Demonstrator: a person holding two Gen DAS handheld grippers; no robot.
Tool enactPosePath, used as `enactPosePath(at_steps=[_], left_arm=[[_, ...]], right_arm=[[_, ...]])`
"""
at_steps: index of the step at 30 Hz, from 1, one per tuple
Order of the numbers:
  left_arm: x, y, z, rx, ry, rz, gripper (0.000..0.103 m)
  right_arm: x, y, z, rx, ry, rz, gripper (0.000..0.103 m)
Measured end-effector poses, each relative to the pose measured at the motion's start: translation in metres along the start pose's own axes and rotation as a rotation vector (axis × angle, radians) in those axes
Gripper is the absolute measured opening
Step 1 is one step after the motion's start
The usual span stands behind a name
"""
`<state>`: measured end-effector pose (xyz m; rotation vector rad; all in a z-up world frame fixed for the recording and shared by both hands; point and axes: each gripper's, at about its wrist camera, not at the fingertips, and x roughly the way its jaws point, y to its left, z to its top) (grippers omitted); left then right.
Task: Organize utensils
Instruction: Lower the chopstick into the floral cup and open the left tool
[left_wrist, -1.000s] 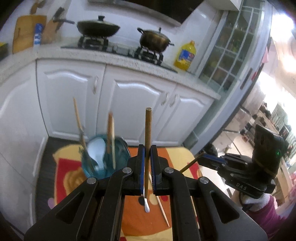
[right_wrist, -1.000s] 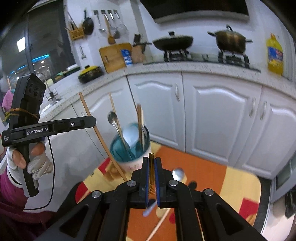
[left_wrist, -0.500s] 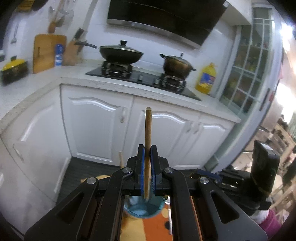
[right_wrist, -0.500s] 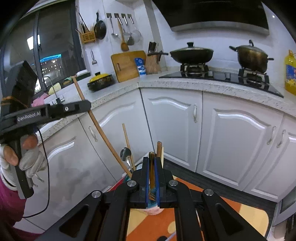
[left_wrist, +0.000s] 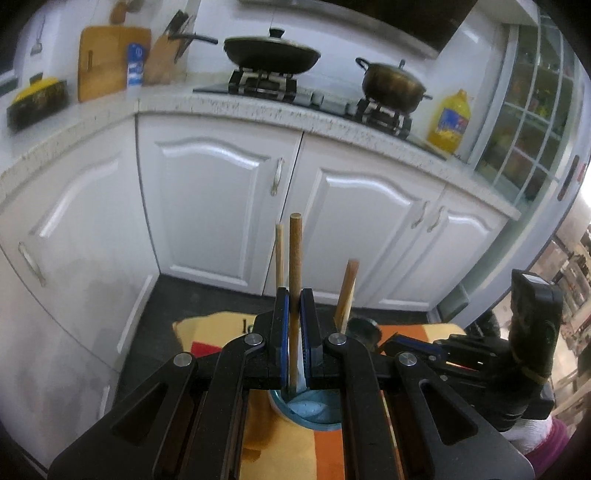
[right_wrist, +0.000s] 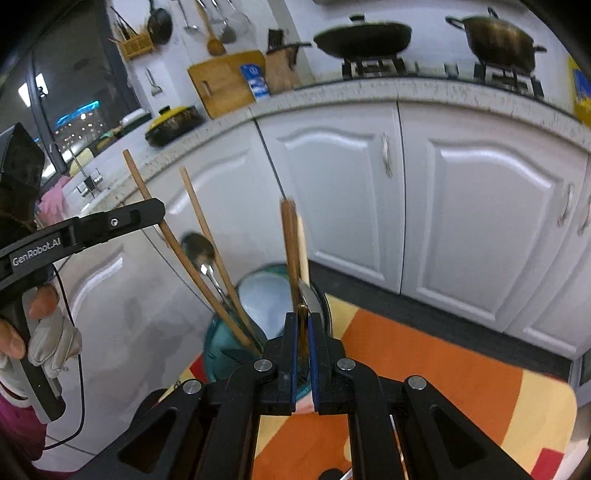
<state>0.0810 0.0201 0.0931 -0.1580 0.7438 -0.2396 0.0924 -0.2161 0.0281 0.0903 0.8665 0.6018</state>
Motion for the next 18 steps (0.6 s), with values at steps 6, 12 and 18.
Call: enactPosePath(at_steps=[6, 12, 18], left_arm=[[0.004, -0.003, -0.011, 0.012, 0.008, 0.012, 0.005], [-0.002, -0.001, -0.016, -0.004, 0.020, 0.002, 0.012], [-0.015, -0.006, -0.025, -0.011, 0.011, -0.027, 0.030]], right_arm=[[0.005, -0.011, -0.008, 0.041, 0.024, -0.001, 0.005], [-0.010, -0.013, -0.012, 0.050, 0.004, 0.000, 0.012], [-0.021, -0.011, -0.024, 0.066, -0.007, -0.008, 0.026]])
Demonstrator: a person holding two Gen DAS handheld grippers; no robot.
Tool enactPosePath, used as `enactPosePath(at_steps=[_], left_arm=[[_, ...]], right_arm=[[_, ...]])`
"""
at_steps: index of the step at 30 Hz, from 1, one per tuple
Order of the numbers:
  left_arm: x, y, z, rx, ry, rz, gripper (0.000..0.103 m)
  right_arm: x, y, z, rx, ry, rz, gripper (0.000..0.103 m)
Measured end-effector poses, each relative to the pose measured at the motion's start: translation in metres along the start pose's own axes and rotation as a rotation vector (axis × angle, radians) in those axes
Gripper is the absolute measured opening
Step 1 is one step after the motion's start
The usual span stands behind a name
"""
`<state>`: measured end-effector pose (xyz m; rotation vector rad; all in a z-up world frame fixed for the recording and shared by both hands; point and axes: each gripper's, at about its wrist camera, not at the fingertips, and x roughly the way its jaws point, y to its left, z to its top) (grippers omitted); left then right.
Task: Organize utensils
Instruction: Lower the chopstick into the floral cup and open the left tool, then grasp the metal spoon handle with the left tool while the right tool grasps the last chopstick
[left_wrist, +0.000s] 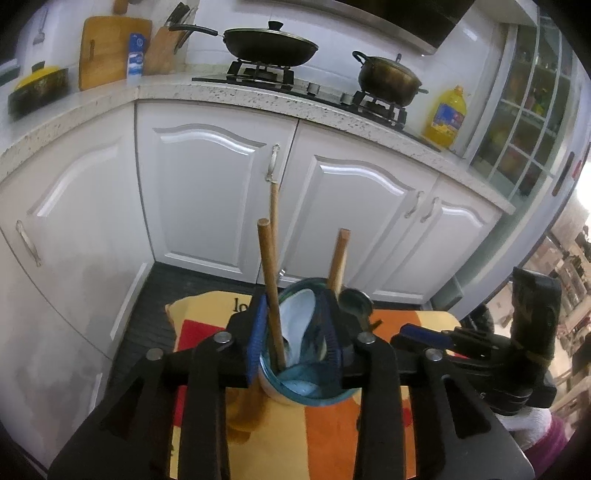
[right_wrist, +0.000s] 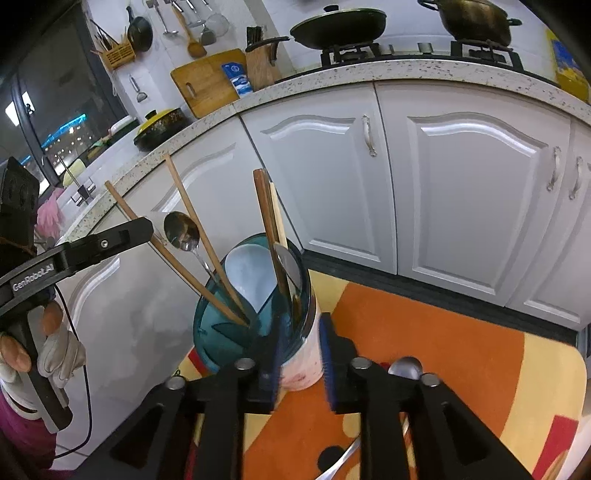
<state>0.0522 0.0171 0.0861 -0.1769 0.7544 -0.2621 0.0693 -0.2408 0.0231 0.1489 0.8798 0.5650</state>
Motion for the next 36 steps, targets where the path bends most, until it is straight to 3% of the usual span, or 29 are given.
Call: enactPosePath(at_steps=[11, 25, 31, 36], left_arm=[[-0.016, -0.034, -0.017, 0.061, -0.007, -0.008, 0.036], [-0.016, -0.072, -0.041, 0.152, 0.018, -0.019, 0.037], [-0.010, -0.085, -0.057, 0.171, 0.058, -0.068, 0.037], [0.014, -0.097, -0.081, 0.182, 0.154, -0.102, 0.037]], right_arm=[[-0.017, 0.000, -0.021, 0.019, 0.001, -0.024, 0.026], [-0.034, -0.037, -0.061, 0.114, 0.035, -0.091, 0.028], [-0.026, -0.070, -0.086, 0.185, 0.078, -0.135, 0.029], [-0.006, -0.086, -0.096, 0.189, 0.115, -0.166, 0.029]])
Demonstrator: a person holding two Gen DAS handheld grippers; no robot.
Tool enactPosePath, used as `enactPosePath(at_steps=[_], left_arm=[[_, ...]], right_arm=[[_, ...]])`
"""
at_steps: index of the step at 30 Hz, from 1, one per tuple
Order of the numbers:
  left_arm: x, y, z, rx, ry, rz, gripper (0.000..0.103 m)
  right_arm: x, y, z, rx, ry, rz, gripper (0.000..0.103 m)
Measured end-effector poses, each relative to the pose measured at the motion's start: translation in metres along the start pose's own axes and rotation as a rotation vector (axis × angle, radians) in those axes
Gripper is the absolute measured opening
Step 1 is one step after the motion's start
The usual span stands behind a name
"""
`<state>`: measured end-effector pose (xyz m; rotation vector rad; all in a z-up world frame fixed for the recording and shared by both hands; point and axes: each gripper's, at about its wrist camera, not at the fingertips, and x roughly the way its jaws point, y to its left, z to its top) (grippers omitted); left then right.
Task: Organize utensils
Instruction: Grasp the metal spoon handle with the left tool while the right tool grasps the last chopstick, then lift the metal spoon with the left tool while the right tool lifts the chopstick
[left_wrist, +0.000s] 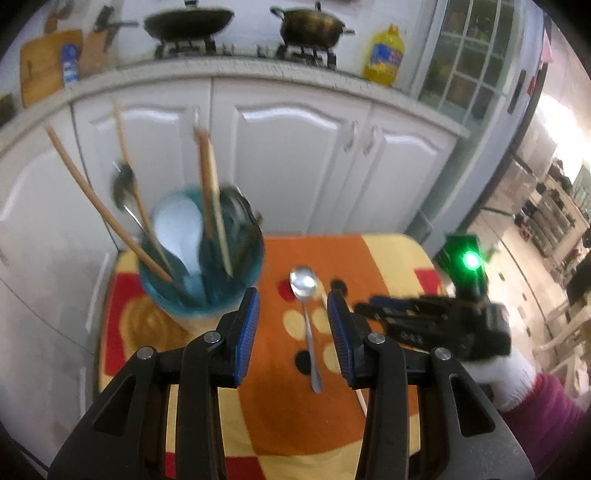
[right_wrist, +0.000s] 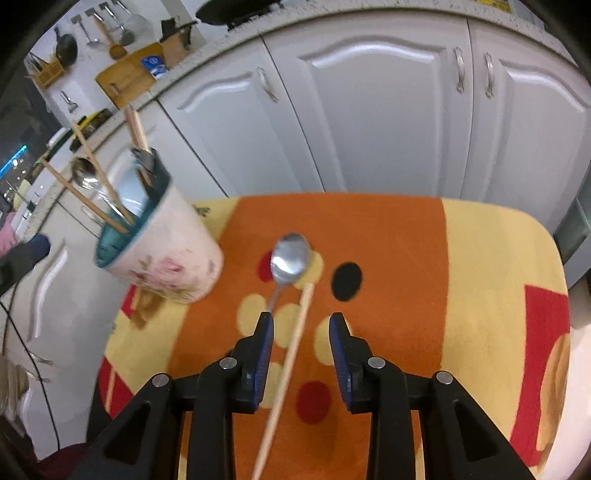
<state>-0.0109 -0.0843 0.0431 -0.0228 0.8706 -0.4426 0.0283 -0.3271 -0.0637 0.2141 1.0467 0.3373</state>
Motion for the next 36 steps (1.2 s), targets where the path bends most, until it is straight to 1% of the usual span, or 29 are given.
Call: enactPosePath(at_steps=[3, 7, 10, 11, 12, 13, 14, 15, 18, 22, 24, 27, 28, 29, 30, 31, 33, 36], left_arm=[[0.017, -0.005, -0.011, 0.001, 0.055, -0.020, 0.037], [0.040, -0.009, -0.023, 0.004, 0.116, -0.022, 0.037], [0.059, -0.012, -0.032, 0.002, 0.156, -0.017, 0.037], [0.064, -0.013, -0.034, 0.000, 0.165, -0.013, 0.037], [0.068, -0.013, -0.036, -0.003, 0.170, -0.010, 0.037], [0.074, -0.013, -0.037, -0.008, 0.175, -0.006, 0.037], [0.077, -0.013, -0.038, -0.011, 0.178, -0.003, 0.037], [0.081, -0.012, -0.038, -0.015, 0.182, 0.001, 0.037], [0.096, -0.013, -0.038, -0.024, 0.192, 0.006, 0.037], [0.119, -0.018, -0.039, -0.014, 0.212, 0.019, 0.037], [0.133, -0.023, -0.040, -0.008, 0.234, 0.019, 0.037], [0.152, -0.027, -0.044, -0.003, 0.281, 0.015, 0.035], [0.156, -0.028, -0.046, -0.003, 0.271, 0.018, 0.034], [0.156, -0.031, -0.045, 0.007, 0.257, 0.025, 0.023], [0.159, -0.033, -0.044, 0.015, 0.266, 0.035, 0.019], [0.160, -0.033, -0.043, 0.016, 0.262, 0.040, 0.006], [0.161, -0.032, -0.043, 0.000, 0.278, 0.005, 0.006], [0.155, -0.036, -0.051, 0.019, 0.303, -0.030, 0.005]], right_arm=[[0.012, -0.002, 0.003, -0.023, 0.013, -0.027, 0.029], [0.024, 0.003, 0.003, -0.034, 0.034, -0.002, 0.029], [0.037, 0.015, 0.001, -0.083, 0.060, -0.036, 0.029], [0.042, 0.018, 0.000, -0.101, 0.068, -0.066, 0.024], [0.049, 0.019, -0.002, -0.115, 0.081, -0.098, 0.016], [0.050, 0.019, -0.004, -0.122, 0.074, -0.110, 0.014], [0.048, 0.019, -0.005, -0.126, 0.060, -0.112, 0.009], [0.047, 0.017, -0.006, -0.121, 0.062, -0.110, 0.008], [0.035, 0.005, -0.009, -0.105, 0.047, -0.139, 0.006], [0.018, -0.026, -0.017, -0.040, 0.043, -0.169, 0.006], [0.010, -0.044, -0.021, 0.000, 0.044, -0.169, 0.006], [0.001, -0.057, -0.027, 0.029, 0.046, -0.148, 0.006], [-0.002, -0.058, -0.028, 0.032, 0.045, -0.142, 0.006], [-0.003, -0.057, -0.030, 0.033, 0.043, -0.137, 0.006], [-0.004, -0.058, -0.031, 0.035, 0.042, -0.133, 0.006], [-0.005, -0.057, -0.032, 0.036, 0.042, -0.127, 0.006], [-0.004, -0.056, -0.032, 0.036, 0.038, -0.117, 0.006], [-0.006, -0.052, -0.031, 0.033, 0.031, -0.103, 0.006]])
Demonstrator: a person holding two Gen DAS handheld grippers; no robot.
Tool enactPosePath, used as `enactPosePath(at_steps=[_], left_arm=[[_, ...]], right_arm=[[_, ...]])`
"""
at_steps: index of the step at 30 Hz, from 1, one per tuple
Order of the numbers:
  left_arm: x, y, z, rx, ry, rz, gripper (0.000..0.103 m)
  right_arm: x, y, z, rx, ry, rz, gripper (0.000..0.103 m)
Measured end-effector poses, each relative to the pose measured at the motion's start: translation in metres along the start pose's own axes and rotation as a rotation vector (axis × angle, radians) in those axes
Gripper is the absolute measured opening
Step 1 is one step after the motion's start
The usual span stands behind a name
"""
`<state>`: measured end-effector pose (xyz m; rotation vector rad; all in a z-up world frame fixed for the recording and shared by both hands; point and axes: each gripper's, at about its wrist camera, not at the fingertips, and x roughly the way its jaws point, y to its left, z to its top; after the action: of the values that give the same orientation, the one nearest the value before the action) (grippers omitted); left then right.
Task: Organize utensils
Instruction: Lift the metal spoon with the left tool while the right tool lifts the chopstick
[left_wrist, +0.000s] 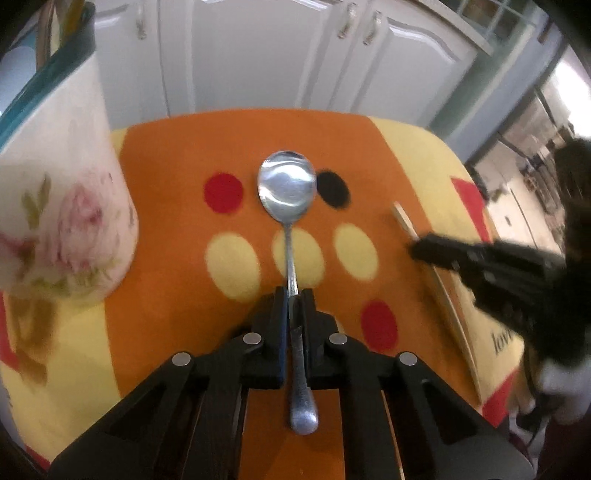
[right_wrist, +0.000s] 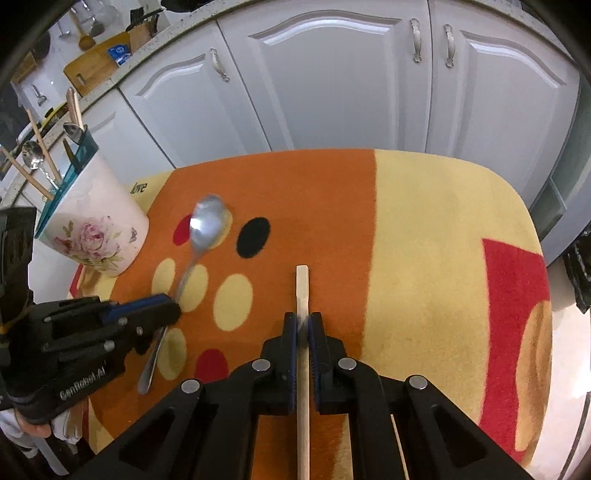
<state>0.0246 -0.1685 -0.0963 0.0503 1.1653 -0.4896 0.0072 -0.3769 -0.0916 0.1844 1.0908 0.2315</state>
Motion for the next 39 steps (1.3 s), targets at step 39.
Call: enactPosePath(at_steps=[39], left_arm=[[0.012, -0.023, 0.019, 0.130, 0.020, -0.049, 0.018]], right_arm=[[0.016, 0.006, 0.017, -0.065, 0.065, 0.014, 0.008]])
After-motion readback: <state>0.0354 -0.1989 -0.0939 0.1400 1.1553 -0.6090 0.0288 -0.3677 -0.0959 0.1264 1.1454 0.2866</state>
